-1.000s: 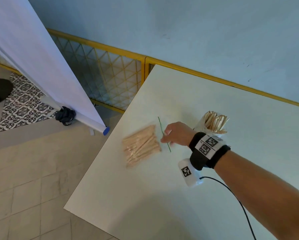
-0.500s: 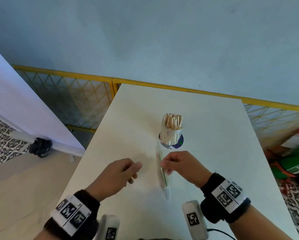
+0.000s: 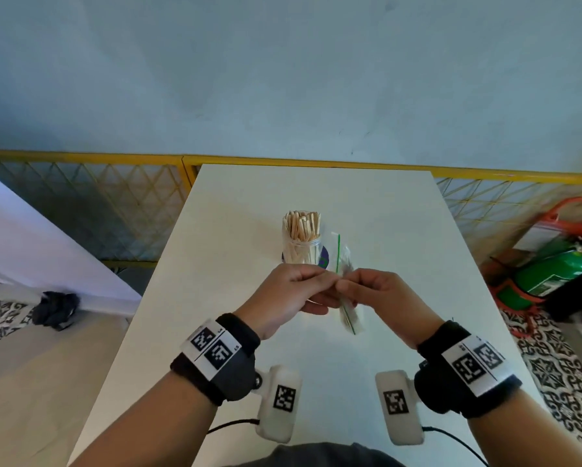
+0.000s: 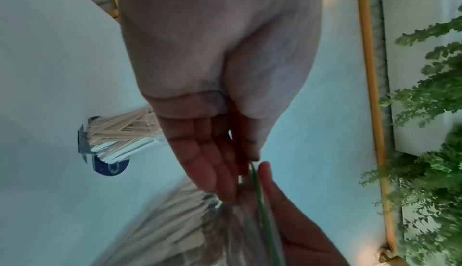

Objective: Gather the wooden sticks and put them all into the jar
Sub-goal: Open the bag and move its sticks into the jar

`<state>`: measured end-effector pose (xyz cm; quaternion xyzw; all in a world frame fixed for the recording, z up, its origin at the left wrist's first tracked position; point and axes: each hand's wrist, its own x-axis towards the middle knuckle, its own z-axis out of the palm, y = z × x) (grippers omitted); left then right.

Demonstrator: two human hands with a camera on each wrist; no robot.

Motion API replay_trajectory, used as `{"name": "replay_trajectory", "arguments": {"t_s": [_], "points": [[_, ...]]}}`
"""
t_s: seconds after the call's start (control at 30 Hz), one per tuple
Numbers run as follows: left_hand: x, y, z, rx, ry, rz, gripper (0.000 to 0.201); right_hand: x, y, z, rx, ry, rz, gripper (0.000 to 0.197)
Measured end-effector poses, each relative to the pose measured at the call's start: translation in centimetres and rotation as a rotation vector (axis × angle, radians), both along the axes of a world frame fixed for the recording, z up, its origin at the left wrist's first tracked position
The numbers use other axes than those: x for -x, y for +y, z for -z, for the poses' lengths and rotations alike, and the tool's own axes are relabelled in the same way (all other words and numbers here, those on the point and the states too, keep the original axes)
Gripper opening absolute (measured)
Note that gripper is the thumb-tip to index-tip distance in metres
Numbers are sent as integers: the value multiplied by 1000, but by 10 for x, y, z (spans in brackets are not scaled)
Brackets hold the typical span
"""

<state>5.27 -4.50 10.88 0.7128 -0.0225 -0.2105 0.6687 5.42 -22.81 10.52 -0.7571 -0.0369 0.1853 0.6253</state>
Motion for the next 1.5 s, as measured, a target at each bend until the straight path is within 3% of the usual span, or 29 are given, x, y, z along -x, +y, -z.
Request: {"name": "replay_trajectory", "arguments": {"t_s": [0.13, 0.23, 0.3, 0.4, 0.53, 0.67, 0.83, 0.93, 1.07, 1.1, 1.2, 1.27, 1.3, 1.33, 1.43, 1.5], "points": [[3, -4, -5, -170, -95, 15, 20, 3, 2, 3, -67, 18, 34, 22], [3, -1, 0, -510, -351, -39, 31, 5, -4, 10, 313, -215, 110, 24], [1, 13, 3, -605, -387, -143, 34, 0, -19, 13, 480, -316, 204, 23], [2, 26, 7, -684, -364, -102, 30, -3, -26, 16, 627, -388, 153, 21], [10, 20, 12, -563, -351, -85, 27, -8, -16, 23, 443, -379, 176, 15], [7, 21, 9, -323, -260, -135, 20, -8, -9, 28, 332, -308, 81, 21], [7, 18, 0, -219, -243, -100, 24, -12, 9, 31, 264, -149, -32, 15], [10, 16, -6, -149, -291, -86, 22, -15, 20, 26, 145, -33, -38, 50], [16, 23, -6, -65, -391, -86, 13, -22, 17, 12, -140, 62, -123, 62], [17, 28, -2, -78, -421, -109, 18, -24, 14, 9, -181, 52, -156, 65], [17, 46, 18, -286, -455, -166, 101, -32, 4, -6, -274, 47, -275, 67], [16, 49, 24, -328, -371, -110, 133, -35, -1, -14, -327, 67, -347, 67], [14, 49, 27, -303, -327, -67, 133, -36, -2, -17, -344, 84, -369, 68], [12, 47, 28, -277, -293, -23, 120, -37, -2, -20, -351, 104, -383, 69], [7, 37, 27, -231, -246, 12, 48, -35, 1, -26, -299, 99, -404, 59], [9, 31, 28, -172, -220, -21, 31, -32, 2, -29, -251, 75, -395, 44]]}}
